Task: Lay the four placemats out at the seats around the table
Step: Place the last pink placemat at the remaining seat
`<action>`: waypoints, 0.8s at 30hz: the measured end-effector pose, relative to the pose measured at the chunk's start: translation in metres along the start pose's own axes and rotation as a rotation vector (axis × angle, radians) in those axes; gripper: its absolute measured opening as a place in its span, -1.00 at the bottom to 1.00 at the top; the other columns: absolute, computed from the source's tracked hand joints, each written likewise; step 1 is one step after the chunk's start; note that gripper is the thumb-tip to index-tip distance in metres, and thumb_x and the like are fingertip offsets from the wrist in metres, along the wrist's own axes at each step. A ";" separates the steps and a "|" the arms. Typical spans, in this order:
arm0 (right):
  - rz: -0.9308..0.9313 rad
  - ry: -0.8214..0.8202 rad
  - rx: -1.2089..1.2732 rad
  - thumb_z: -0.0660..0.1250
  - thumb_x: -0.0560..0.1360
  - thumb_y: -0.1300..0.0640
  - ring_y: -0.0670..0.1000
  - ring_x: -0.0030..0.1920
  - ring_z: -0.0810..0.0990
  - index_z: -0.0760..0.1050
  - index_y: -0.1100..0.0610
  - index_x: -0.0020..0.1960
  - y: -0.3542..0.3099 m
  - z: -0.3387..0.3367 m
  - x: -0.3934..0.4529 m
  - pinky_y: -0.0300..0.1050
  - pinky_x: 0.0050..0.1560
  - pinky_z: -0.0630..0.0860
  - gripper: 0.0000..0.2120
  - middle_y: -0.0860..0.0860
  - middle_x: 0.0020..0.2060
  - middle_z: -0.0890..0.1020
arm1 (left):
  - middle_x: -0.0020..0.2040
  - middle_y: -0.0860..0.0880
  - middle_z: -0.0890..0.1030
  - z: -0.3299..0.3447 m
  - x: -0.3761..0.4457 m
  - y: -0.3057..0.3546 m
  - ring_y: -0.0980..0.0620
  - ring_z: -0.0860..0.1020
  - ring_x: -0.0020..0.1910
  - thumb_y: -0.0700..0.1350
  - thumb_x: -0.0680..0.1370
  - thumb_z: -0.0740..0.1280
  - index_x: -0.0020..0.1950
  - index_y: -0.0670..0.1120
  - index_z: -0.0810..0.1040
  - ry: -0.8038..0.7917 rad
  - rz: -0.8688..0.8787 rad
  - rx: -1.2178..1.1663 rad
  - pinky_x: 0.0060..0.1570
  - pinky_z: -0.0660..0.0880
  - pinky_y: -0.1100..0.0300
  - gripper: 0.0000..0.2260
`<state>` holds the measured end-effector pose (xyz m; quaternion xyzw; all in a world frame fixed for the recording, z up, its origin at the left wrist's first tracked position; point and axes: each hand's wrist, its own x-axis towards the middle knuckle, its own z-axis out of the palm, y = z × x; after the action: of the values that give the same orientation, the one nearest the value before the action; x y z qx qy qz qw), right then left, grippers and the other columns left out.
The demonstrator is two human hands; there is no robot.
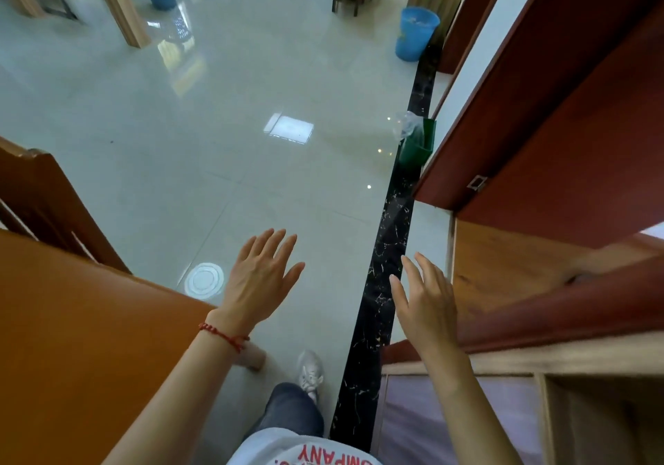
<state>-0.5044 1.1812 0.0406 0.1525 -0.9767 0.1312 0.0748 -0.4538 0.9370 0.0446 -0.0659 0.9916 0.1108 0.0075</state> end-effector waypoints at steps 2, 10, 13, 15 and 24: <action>-0.027 -0.009 -0.016 0.08 0.50 -0.01 0.20 0.11 0.58 0.54 0.26 0.15 0.001 0.004 0.035 0.06 0.09 0.51 -0.55 0.23 0.12 0.58 | 0.19 -0.19 0.58 -0.003 0.030 -0.005 -0.21 0.53 0.20 0.20 0.60 -0.18 0.25 -0.19 0.50 0.002 -0.009 -0.012 0.18 0.45 -0.12 -0.36; -0.083 0.061 -0.067 -0.07 0.58 -0.09 0.18 0.12 0.59 0.54 0.25 0.14 0.006 0.010 0.139 0.04 0.11 0.50 -0.45 0.20 0.10 0.60 | 0.18 -0.18 0.59 -0.014 0.129 -0.017 -0.20 0.54 0.19 0.19 0.60 -0.20 0.25 -0.18 0.51 -0.007 -0.013 -0.012 0.16 0.46 -0.12 -0.35; -0.080 0.060 -0.076 0.00 0.56 -0.07 0.17 0.10 0.59 0.56 0.23 0.13 0.008 0.022 0.178 0.02 0.09 0.51 -0.51 0.18 0.08 0.62 | 0.20 -0.18 0.58 -0.016 0.164 -0.022 -0.20 0.53 0.20 0.19 0.60 -0.21 0.26 -0.18 0.50 -0.004 -0.027 -0.015 0.18 0.45 -0.11 -0.35; -0.097 0.044 -0.072 0.06 0.51 -0.03 0.16 0.11 0.59 0.55 0.23 0.13 0.010 0.032 0.206 0.01 0.11 0.50 -0.55 0.18 0.09 0.61 | 0.19 -0.17 0.58 -0.016 0.188 -0.027 -0.19 0.54 0.19 0.18 0.60 -0.20 0.25 -0.18 0.50 0.003 -0.049 -0.014 0.16 0.45 -0.11 -0.36; -0.316 0.023 -0.057 -0.17 0.61 -0.09 0.16 0.11 0.58 0.54 0.23 0.15 0.012 0.073 0.368 0.04 0.11 0.50 -0.39 0.18 0.09 0.60 | 0.15 -0.16 0.61 -0.020 0.308 -0.052 -0.18 0.57 0.15 0.15 0.61 -0.19 0.21 -0.19 0.53 0.035 -0.208 0.012 0.11 0.48 -0.09 -0.37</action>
<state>-0.8630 1.0693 0.0371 0.3007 -0.9429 0.0919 0.1101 -0.7524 0.8432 0.0433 -0.1703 0.9801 0.1024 0.0021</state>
